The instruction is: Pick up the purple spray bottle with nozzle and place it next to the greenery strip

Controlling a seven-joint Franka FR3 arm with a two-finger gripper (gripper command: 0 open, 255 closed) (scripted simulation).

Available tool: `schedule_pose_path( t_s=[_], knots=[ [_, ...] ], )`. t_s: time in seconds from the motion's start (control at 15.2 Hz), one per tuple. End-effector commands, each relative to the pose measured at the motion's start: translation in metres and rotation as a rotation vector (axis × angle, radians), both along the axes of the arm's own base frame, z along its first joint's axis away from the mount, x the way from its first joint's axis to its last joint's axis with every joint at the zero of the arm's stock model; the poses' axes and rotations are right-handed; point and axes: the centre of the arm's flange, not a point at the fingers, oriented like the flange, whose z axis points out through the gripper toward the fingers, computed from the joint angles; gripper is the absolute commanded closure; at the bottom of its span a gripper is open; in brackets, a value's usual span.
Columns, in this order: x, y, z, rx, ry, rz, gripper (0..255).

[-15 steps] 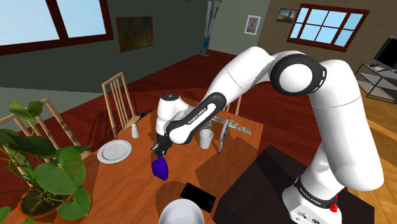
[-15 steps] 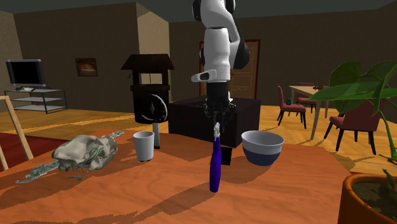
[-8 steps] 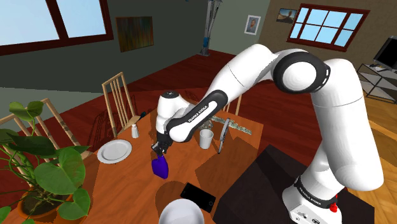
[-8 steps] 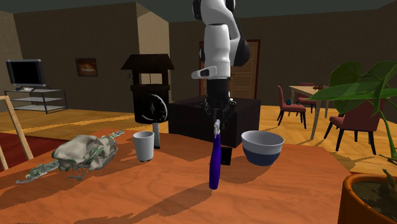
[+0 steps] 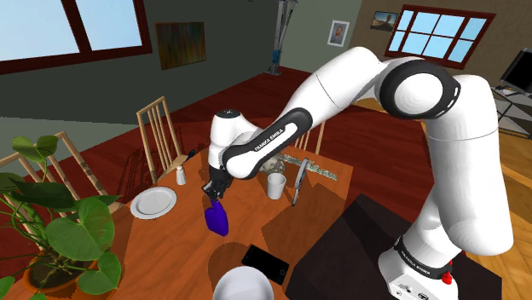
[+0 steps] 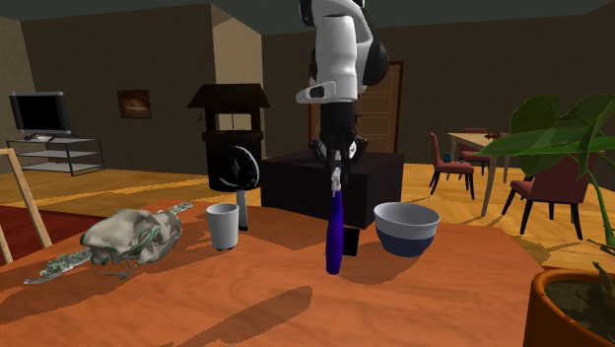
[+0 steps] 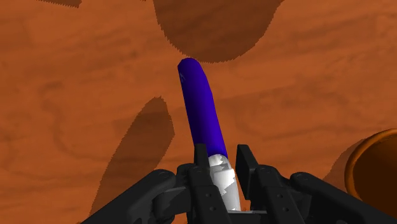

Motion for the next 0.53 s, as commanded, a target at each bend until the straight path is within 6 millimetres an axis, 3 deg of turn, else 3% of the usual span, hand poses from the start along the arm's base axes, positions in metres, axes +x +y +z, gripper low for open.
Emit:
schedule_pose_path(
  t_s=[0.0, 0.46],
  knots=[
    [0.000, 0.000, 0.011, 0.000, 0.000, 0.000, 255],
    [0.000, 0.000, 0.048, 0.000, 0.000, 0.000, 255]
  ],
)
